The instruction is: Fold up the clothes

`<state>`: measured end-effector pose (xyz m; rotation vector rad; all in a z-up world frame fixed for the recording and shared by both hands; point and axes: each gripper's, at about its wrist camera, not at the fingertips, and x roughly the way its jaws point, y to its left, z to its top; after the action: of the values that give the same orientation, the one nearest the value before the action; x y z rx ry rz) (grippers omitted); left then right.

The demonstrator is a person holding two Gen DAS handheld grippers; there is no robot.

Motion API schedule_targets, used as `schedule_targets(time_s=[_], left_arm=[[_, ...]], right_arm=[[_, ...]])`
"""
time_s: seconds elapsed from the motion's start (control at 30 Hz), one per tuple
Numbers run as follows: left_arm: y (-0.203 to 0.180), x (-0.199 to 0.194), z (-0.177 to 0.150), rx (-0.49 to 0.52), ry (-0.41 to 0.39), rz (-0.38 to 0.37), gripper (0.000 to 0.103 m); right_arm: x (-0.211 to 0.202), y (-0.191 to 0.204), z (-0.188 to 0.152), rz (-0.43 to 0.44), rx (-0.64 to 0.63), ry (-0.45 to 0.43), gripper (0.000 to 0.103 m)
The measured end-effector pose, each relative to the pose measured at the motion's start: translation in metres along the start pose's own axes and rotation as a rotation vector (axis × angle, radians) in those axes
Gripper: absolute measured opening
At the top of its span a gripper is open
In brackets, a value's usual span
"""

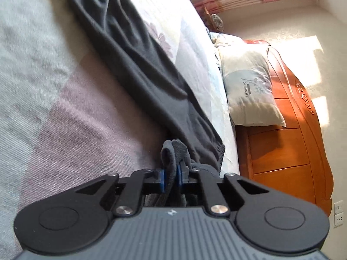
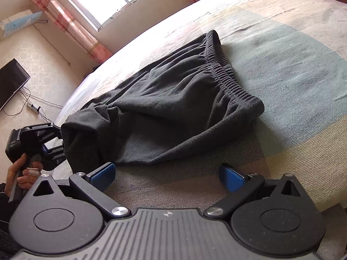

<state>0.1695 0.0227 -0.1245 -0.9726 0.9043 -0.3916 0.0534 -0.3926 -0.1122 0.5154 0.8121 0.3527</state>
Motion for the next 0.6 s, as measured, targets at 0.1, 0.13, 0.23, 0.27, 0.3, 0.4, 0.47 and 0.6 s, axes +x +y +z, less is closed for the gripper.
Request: schedule_targets(time_s=[0.1,0.13,0.23,0.27,0.3,0.4,0.47,0.6], left_arm=[[-0.006,-0.03,0.003,0.022,-0.06,0.003,0.009],[-0.006,-0.04,0.005,0.023,-0.082,0.006,0.009],[-0.001,-0.069,0.011,0.01,-0.136,0.037,0.009],[0.001,-0.078,0.013,0.01,-0.155,0.06,0.009],[0.003,-0.085,0.015,0.009,-0.169,0.08,0.009],[0.01,-0.106,0.018,-0.005,-0.207,0.12,0.009],[0.014,-0.118,0.02,-0.006,-0.229,0.152,0.009],[0.018,-0.138,0.026,0.008,-0.272,0.213,0.009]], right_arm=[[0.001,0.002,0.001,-0.011,-0.007,0.005,0.103],[0.001,0.002,0.001,-0.013,-0.009,0.007,0.103],[0.002,0.003,0.002,-0.023,-0.013,0.01,0.103],[0.003,0.004,0.002,-0.027,-0.015,0.013,0.103],[0.004,0.005,0.003,-0.031,-0.017,0.015,0.103],[0.005,0.007,0.004,-0.045,-0.025,0.023,0.103],[0.006,0.009,0.004,-0.055,-0.033,0.028,0.103],[0.008,0.014,0.004,-0.081,-0.058,0.041,0.103]])
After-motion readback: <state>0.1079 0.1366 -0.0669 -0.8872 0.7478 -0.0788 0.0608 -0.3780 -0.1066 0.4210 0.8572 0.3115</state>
